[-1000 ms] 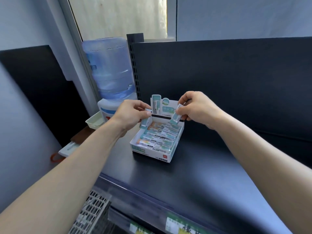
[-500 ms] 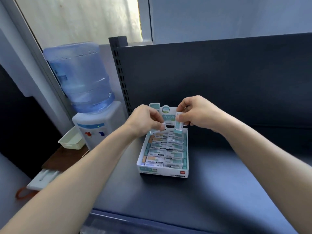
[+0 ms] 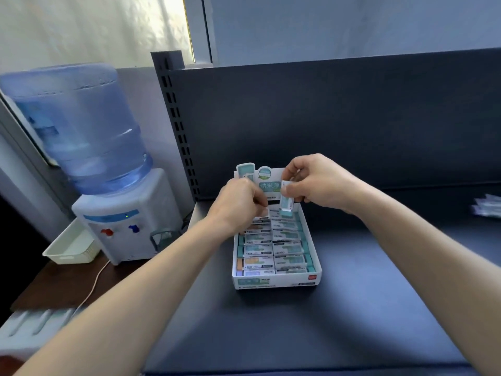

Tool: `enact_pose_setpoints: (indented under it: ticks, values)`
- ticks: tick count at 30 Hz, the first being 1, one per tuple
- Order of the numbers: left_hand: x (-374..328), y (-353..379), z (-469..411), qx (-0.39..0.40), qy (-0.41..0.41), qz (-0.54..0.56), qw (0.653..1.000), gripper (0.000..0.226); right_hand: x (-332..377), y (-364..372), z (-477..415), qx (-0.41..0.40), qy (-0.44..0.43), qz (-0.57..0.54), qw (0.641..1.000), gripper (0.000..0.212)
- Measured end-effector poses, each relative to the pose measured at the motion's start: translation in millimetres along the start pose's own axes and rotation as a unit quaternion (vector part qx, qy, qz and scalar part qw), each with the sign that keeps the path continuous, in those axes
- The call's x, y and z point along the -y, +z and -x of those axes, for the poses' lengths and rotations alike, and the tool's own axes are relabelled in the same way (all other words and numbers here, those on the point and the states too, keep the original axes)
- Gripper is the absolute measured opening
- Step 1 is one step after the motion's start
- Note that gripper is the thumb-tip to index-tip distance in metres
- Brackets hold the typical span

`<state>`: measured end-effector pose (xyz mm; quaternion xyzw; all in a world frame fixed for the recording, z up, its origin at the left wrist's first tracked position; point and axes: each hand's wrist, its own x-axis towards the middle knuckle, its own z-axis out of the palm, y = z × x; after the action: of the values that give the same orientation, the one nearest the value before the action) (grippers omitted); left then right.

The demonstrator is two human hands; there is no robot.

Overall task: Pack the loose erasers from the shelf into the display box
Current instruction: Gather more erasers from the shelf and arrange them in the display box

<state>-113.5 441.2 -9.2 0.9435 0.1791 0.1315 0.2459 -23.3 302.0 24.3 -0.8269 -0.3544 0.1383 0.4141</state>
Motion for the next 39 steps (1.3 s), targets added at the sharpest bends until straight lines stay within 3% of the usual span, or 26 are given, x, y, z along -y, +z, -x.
enact_pose_setpoints:
  ticks: [8, 14, 25, 29, 33, 37, 39]
  values:
    - [1.3, 1.1, 5.7, 0.007, 0.041, -0.023, 0.999, 0.019, 1.8, 2.7, -1.8, 0.010, -0.001, 0.011, 1.000, 0.009]
    - [9.7, -3.1, 11.9, -0.047, 0.029, -0.044, 0.998, 0.020, 3.7, 6.9, -3.5, 0.038, 0.021, -0.003, 0.999, 0.011]
    - [19.0, -2.4, 11.8, -0.017, 0.016, -0.134, 0.991, 0.022, 7.6, 18.2, -3.7, 0.054, 0.037, 0.018, 0.998, 0.019]
    - [22.8, -5.7, 11.2, -0.006, -0.002, -0.082, 0.997, 0.022, 6.7, 19.2, -1.7, 0.056, 0.029, 0.087, 0.994, 0.026]
    - [23.7, -14.4, 13.8, -0.034, -0.006, -0.025, 0.999, 0.022, 9.6, 25.9, -3.3, 0.073, 0.038, 0.086, 0.993, 0.030]
    - [25.0, -20.7, 16.0, -0.043, 0.004, -0.010, 0.999, 0.021, 14.8, 34.0, -3.6, 0.095, 0.054, 0.032, 0.994, 0.024]
    - [25.2, -22.9, 17.5, -0.043, 0.010, -0.006, 0.999, 0.021, 16.5, 38.7, -2.5, 0.090, 0.053, 0.065, 0.992, 0.019]
